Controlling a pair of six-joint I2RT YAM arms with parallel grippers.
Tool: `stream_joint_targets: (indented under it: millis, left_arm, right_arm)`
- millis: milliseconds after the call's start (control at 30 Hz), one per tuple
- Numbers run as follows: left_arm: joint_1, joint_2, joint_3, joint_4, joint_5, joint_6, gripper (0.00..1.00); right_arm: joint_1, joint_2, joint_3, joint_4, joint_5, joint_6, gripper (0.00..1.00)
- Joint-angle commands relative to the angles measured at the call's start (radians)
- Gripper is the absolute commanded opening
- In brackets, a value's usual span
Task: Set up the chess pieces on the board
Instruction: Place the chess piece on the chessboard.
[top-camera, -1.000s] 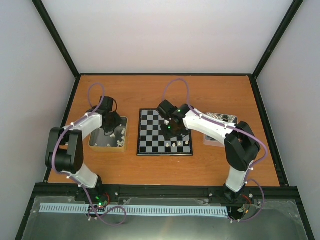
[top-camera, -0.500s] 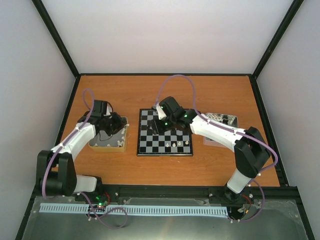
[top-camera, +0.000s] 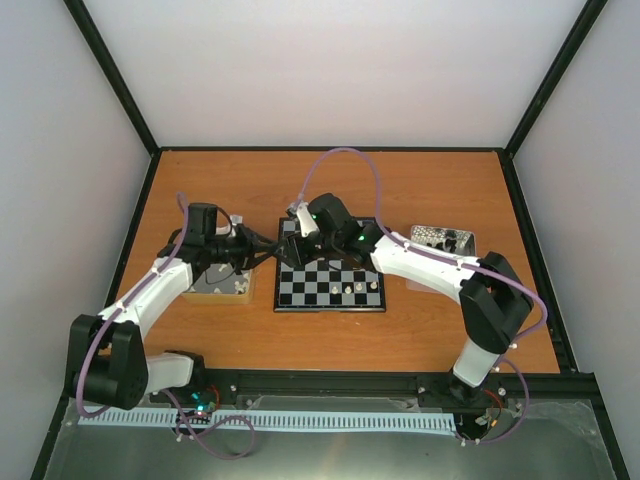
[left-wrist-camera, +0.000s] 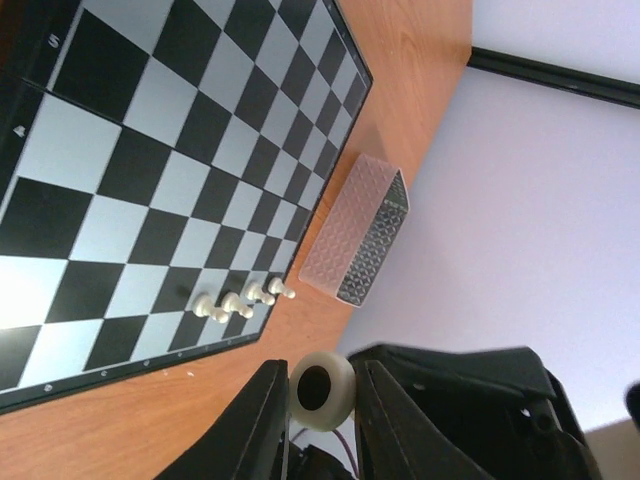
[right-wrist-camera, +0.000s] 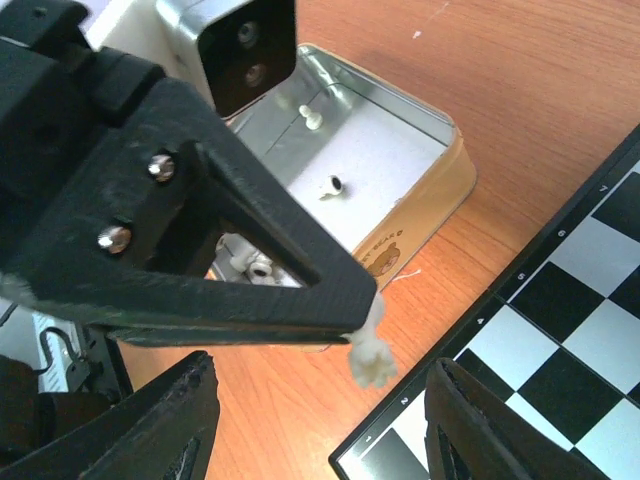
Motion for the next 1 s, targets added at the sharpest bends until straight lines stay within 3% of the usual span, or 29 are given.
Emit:
stream_joint_targets:
  millis: [0,167,400,967]
  left_arm:
    - [-0.007,-0.018,-0.005,0.065,0.073,-0.078,0.18]
    - [-0.008,-0.026,-0.014,0.066,0.085,-0.088,0.18]
    - [-0.008,-0.031,-0.026,0.066,0.094,-0.09,0.18]
    - [-0.008,-0.042,-0.046,0.065,0.087,-0.088,0.18]
  right_arm:
    - [0.0,0.024,0.032,0.006,0.057,0.031,0.57]
    - [0.0,0.038,0.034,0.011,0.053,0.04,0.52]
    - [-0.001,0.055,0.058,0.024,0.021,0.035,0.22]
    - [-0.006,0.021,0.024,0.033,0.099,0.032,0.18]
